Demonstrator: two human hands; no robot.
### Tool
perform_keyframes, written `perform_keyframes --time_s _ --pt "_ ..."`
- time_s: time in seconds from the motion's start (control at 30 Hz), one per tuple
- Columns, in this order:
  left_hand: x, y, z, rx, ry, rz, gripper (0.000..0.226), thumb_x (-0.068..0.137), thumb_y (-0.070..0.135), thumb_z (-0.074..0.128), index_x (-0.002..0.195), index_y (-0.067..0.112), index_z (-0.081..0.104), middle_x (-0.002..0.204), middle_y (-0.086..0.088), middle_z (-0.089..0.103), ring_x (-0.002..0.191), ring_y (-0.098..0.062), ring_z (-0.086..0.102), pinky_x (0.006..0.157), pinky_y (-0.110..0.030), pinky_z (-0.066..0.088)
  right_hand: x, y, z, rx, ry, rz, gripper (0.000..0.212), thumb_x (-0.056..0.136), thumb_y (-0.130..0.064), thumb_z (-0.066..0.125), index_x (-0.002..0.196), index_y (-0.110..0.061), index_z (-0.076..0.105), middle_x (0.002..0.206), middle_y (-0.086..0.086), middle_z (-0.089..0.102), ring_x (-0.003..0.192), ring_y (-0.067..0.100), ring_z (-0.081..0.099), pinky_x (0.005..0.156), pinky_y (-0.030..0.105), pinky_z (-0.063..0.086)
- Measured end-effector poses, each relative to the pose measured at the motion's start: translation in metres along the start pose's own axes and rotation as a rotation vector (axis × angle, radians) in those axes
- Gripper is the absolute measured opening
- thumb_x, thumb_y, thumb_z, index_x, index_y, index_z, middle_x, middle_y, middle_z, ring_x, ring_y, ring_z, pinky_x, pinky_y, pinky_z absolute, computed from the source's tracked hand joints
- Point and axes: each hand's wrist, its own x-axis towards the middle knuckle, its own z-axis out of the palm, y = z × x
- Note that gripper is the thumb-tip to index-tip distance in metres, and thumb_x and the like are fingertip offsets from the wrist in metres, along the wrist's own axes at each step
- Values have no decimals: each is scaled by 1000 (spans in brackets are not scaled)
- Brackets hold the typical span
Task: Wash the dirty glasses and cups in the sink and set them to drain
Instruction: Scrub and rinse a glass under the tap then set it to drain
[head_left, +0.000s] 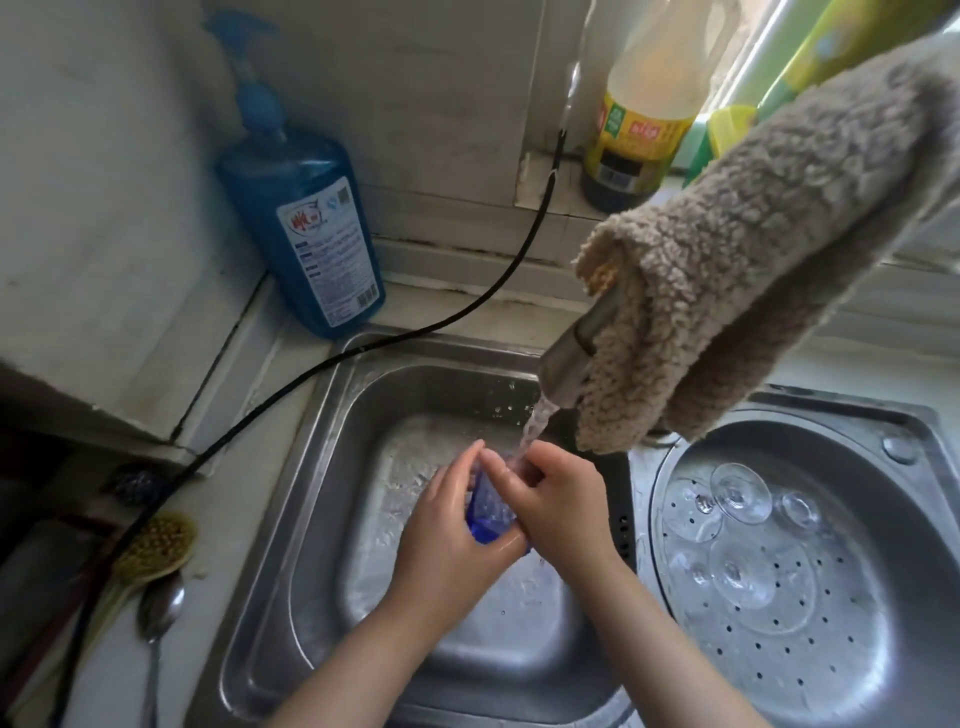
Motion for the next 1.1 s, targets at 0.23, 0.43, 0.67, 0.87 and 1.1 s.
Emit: perform_keyframes --time_s 0.23,0.43,0.67,0.87,1.1 --pt "21 11 6 -336 -305 -201 72 69 36 76 133 20 48 112 3 69 106 -14 65 88 -40 55 0 -4 -14 12 31 62 55 78 -53 65 44 -27 32 40 -9 43 43 8 42 49 19 32" --pt "21 6 5 -271 -98 -92 50 69 -2 75 106 25 56 95 9 65 85 -7 63 69 -19 50 -6 5 -41 -124 -512 -344 28 82 -50 57 91 -25 65 87 -8 68 83 14 62 84 35 49" --pt "29 12 -21 238 -68 120 79 47 26 79 123 28 55 107 16 60 105 -15 59 87 -25 47 30 4 -63 -667 -611 -884 49 47 -17 74 95 -26 73 96 -12 73 106 6 64 85 24 49" --pt "32 9 -16 334 23 166 78 60 10 80 133 15 53 130 0 59 118 -19 54 92 -15 33 5 -25 -25 -206 -814 -159 53 73 -30 67 120 -8 53 120 8 60 118 25 50 105 35 37" --pt "39 5 -6 476 36 336 63 52 16 80 113 12 62 104 -3 68 98 -21 60 83 -21 38 14 -38 -26 392 -676 403 26 82 1 58 106 -6 59 91 6 59 87 19 55 74 24 45"
